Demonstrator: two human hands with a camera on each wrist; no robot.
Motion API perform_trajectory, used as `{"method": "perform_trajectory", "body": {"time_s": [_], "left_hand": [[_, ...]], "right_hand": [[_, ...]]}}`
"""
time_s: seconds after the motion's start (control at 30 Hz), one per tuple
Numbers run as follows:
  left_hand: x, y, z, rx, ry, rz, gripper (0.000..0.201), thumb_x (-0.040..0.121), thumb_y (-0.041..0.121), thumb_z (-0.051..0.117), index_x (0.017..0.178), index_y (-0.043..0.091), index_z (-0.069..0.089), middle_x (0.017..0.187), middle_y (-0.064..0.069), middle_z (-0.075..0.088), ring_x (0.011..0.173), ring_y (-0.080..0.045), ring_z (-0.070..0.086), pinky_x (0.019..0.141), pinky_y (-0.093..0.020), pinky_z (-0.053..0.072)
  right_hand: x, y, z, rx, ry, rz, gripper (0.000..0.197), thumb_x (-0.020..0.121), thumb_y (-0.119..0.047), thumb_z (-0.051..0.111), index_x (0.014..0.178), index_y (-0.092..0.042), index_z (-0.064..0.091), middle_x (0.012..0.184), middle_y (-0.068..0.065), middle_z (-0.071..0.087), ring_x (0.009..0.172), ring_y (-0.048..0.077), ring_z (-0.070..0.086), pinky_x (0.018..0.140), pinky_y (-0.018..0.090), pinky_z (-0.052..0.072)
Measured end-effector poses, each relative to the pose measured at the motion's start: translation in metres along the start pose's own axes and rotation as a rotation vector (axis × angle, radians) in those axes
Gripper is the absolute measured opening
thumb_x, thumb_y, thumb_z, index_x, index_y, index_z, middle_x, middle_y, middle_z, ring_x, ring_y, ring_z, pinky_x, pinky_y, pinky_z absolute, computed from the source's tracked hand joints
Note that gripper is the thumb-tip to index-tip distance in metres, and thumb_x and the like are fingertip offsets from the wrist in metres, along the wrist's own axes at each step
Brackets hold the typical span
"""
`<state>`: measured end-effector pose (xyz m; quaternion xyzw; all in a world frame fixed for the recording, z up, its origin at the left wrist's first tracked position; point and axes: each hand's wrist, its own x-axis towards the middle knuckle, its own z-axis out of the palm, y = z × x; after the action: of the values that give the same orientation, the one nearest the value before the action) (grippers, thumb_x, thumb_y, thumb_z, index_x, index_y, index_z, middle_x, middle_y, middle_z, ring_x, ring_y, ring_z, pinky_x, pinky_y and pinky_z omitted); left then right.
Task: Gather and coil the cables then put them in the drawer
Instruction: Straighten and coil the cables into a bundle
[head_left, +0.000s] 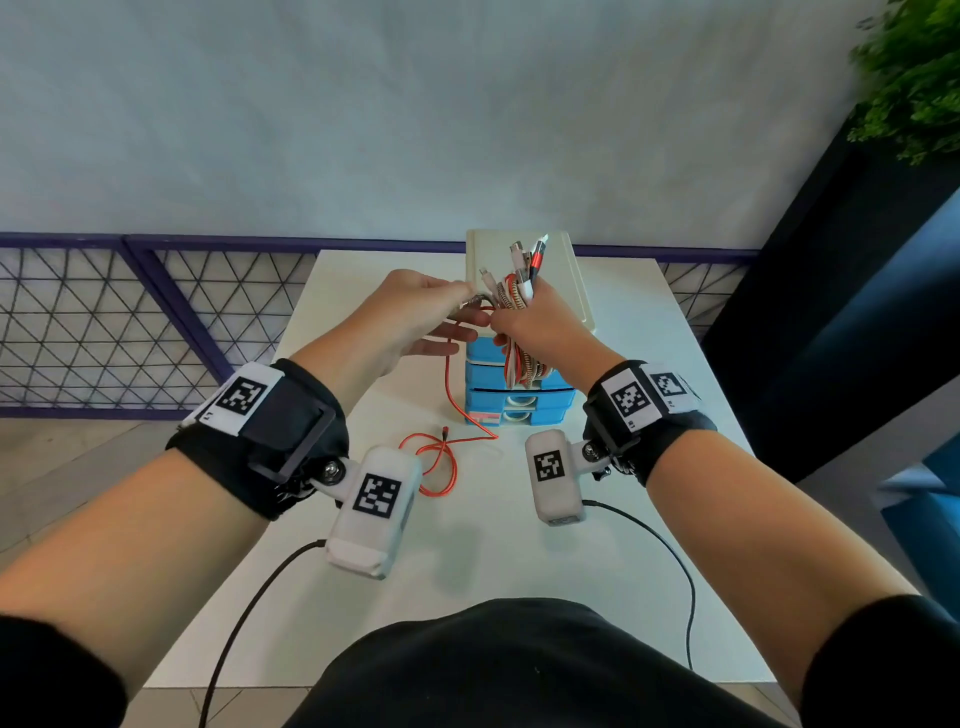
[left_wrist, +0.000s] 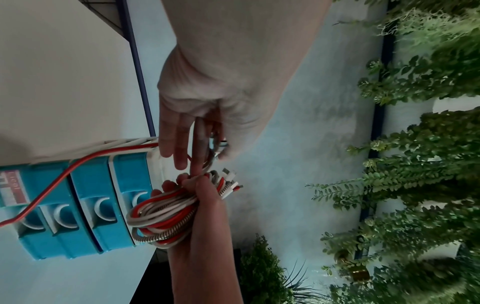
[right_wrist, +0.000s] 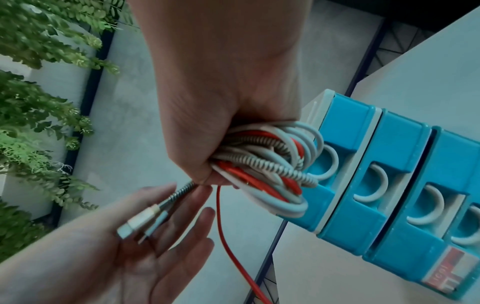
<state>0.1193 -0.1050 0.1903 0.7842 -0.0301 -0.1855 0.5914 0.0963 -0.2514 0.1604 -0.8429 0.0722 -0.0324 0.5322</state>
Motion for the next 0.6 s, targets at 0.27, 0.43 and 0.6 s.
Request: {"method": "perform_trajectory", "body": {"time_s": [0.27, 0.43, 0.6], "left_hand": [[-0.003, -0.008, -0.005, -0.061, -0.089, -0.089, 0.01, 0.09, 0.021, 0.061, 0.092, 0.014, 0.069, 0.074, 0.005, 0.075, 0.073, -0.008, 0.068, 0.07, -0.028, 0.058], [-0.007, -0.01, 0.009, -0.193, -0.087, -0.095, 0.005, 0.086, 0.019, 0.066, 0.082, 0.021, 0.066, 0.071, 0.005, 0.07, 0.073, -0.011, 0.064, 0.067, -0.028, 0.055], [-0.007, -0.01, 0.019, -0.204, -0.018, 0.009, 0.004, 0.083, 0.02, 0.07, 0.085, 0.023, 0.069, 0.07, 0.007, 0.068, 0.059, -0.004, 0.064, 0.053, -0.018, 0.048]], "right_hand": [[0.003, 0.011, -0.003, 0.466, -0.122, 0.169, 0.009, 0.088, -0.012, 0.057, 0.094, -0.006, 0.058, 0.077, 0.01, 0.064, 0.071, 0.022, 0.064, 0.084, 0.043, 0.053], [-0.001, 0.01, 0.004, 0.694, -0.119, 0.265, 0.036, 0.088, -0.025, 0.057, 0.111, 0.003, 0.059, 0.088, 0.017, 0.064, 0.075, 0.027, 0.064, 0.075, 0.04, 0.054], [-0.005, 0.006, 0.009, 0.843, -0.218, 0.235, 0.064, 0.085, -0.046, 0.058, 0.123, 0.005, 0.055, 0.098, 0.02, 0.064, 0.081, 0.029, 0.066, 0.078, 0.043, 0.056]]}}
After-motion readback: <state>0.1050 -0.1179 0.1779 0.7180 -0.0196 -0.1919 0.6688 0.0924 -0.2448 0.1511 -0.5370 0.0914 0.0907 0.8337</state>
